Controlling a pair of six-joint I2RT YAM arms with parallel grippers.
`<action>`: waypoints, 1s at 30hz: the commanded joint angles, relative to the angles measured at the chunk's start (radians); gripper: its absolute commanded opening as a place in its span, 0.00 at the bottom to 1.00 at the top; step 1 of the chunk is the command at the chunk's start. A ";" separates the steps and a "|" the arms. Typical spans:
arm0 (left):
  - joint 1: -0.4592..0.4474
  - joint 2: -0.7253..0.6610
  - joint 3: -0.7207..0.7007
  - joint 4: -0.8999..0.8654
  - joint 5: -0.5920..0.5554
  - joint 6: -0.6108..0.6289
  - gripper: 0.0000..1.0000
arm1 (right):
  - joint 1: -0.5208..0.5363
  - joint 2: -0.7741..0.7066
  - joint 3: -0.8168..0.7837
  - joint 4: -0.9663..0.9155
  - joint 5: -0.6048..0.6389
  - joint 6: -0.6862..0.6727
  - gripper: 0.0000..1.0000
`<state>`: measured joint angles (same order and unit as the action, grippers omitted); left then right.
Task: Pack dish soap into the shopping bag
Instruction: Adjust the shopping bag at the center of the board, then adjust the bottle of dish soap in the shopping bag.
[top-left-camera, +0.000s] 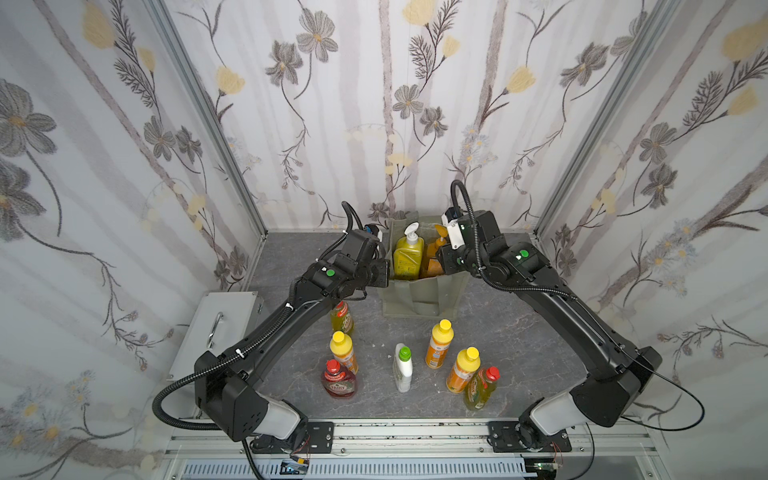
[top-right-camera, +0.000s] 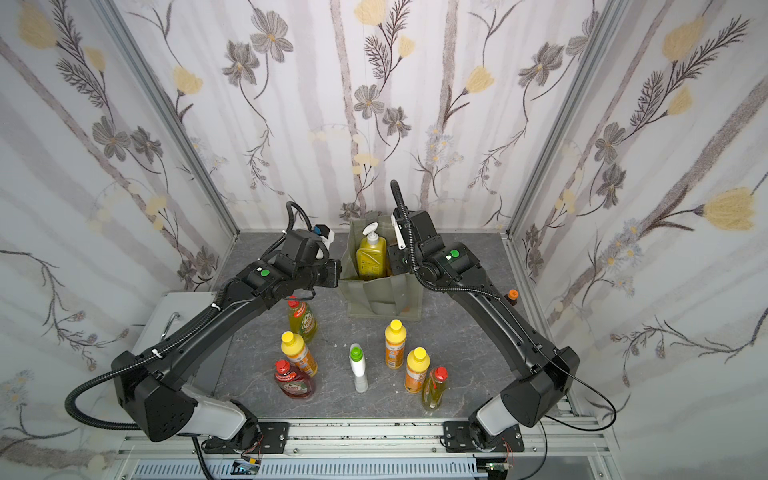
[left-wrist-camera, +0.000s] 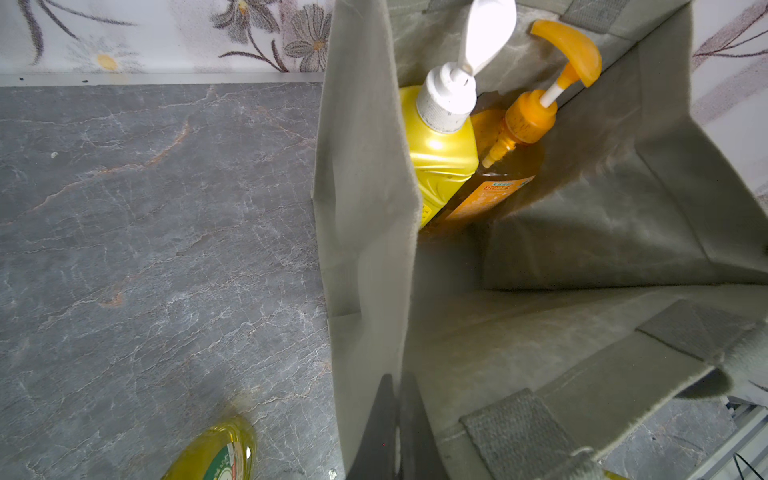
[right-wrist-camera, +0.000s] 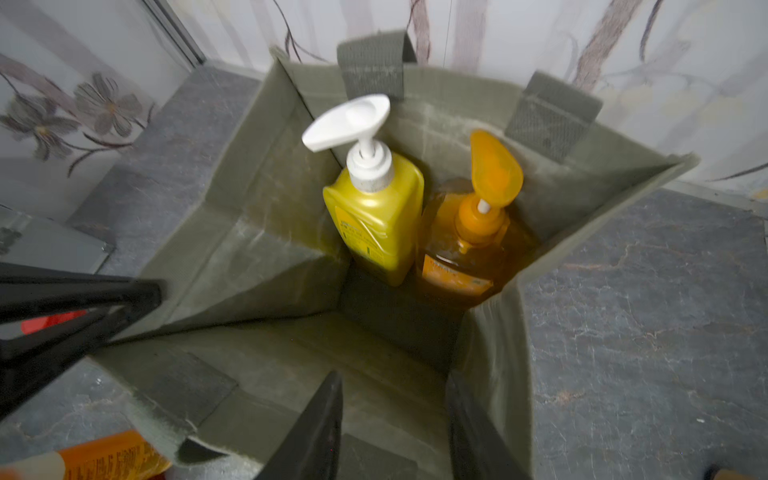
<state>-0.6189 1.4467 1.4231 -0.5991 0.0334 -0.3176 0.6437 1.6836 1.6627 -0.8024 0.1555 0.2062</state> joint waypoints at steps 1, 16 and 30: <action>0.001 -0.010 0.017 -0.025 0.032 0.000 0.00 | 0.012 0.001 -0.044 -0.059 -0.042 0.026 0.35; 0.001 -0.009 0.023 -0.052 0.019 0.017 0.00 | 0.027 0.002 -0.010 -0.137 -0.282 0.006 0.26; 0.000 -0.021 -0.009 -0.022 0.016 0.009 0.00 | -0.024 0.276 0.228 0.109 -0.236 -0.010 0.30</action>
<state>-0.6189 1.4345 1.4178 -0.6327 0.0521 -0.3099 0.6216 1.9285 1.8782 -0.7471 -0.0410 0.2108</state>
